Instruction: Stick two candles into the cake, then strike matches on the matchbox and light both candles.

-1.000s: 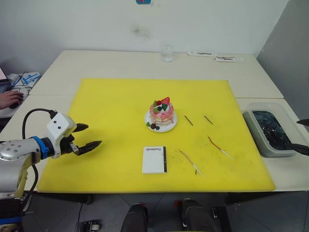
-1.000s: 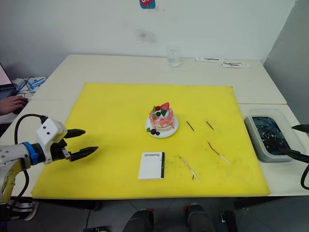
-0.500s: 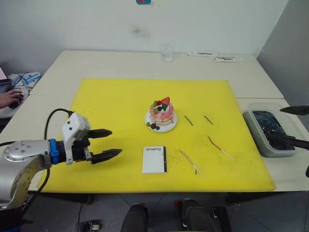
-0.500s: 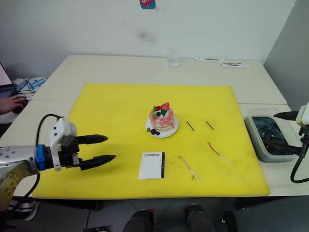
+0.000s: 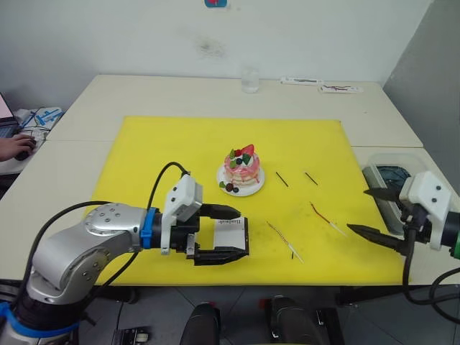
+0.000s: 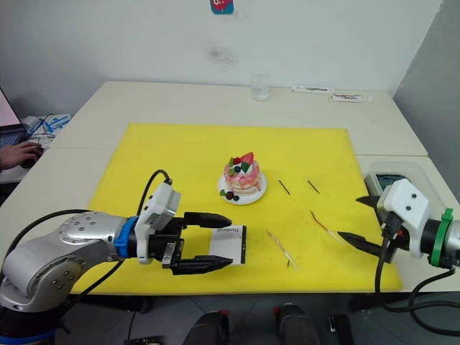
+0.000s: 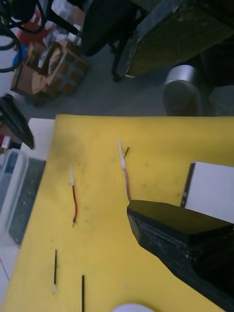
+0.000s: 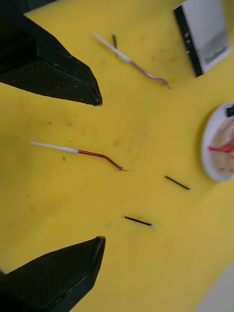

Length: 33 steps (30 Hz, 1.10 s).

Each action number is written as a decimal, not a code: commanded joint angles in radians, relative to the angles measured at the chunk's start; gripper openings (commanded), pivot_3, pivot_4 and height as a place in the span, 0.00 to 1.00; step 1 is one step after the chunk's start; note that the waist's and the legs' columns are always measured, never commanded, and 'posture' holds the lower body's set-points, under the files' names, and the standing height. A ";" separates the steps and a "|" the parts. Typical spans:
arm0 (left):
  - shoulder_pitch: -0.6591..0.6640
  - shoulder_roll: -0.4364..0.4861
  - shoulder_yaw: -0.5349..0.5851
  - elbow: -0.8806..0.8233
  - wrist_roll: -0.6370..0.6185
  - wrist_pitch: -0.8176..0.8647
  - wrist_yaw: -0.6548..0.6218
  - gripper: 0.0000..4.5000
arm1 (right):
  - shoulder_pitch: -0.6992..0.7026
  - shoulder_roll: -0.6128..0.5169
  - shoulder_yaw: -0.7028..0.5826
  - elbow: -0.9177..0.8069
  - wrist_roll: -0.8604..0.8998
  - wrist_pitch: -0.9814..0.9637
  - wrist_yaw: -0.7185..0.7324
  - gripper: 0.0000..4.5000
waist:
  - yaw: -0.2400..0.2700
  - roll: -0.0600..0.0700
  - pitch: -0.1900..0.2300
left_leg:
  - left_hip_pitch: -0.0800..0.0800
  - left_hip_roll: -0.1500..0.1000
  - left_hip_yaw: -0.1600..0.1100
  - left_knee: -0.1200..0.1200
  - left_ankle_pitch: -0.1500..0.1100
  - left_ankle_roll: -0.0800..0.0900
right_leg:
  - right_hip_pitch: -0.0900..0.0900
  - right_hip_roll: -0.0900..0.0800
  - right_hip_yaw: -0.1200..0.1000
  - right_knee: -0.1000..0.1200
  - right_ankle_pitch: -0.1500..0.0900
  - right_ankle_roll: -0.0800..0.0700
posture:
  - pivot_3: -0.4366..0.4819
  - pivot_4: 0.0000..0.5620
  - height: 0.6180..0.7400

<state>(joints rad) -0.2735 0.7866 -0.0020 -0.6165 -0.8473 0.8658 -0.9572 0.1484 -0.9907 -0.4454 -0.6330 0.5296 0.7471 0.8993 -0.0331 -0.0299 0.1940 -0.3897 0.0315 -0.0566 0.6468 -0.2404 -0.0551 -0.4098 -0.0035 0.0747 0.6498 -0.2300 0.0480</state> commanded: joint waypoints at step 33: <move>-0.058 -0.073 -0.093 -0.018 -0.013 -0.005 0.054 1.00 | -0.010 0.092 0.279 0.160 -0.209 -0.078 -0.122 0.24 | 0.001 0.000 0.000 | 0.000 0.000 -0.001 0.000 0.000 0.000 | 0.000 0.000 0.000 -0.001 0.000 0.000 | 0.48 0.27 1.00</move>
<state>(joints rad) -0.3323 0.7161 -0.1020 -0.6185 -0.8611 0.8829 -0.9044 0.1426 -0.8787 -0.1627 -0.4606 0.3340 0.6465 0.7857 -0.0325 -0.0301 0.1939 -0.3900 0.0314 -0.0573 0.6468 -0.2404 -0.0550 -0.4094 -0.0032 0.0746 0.6487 -0.2300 0.0479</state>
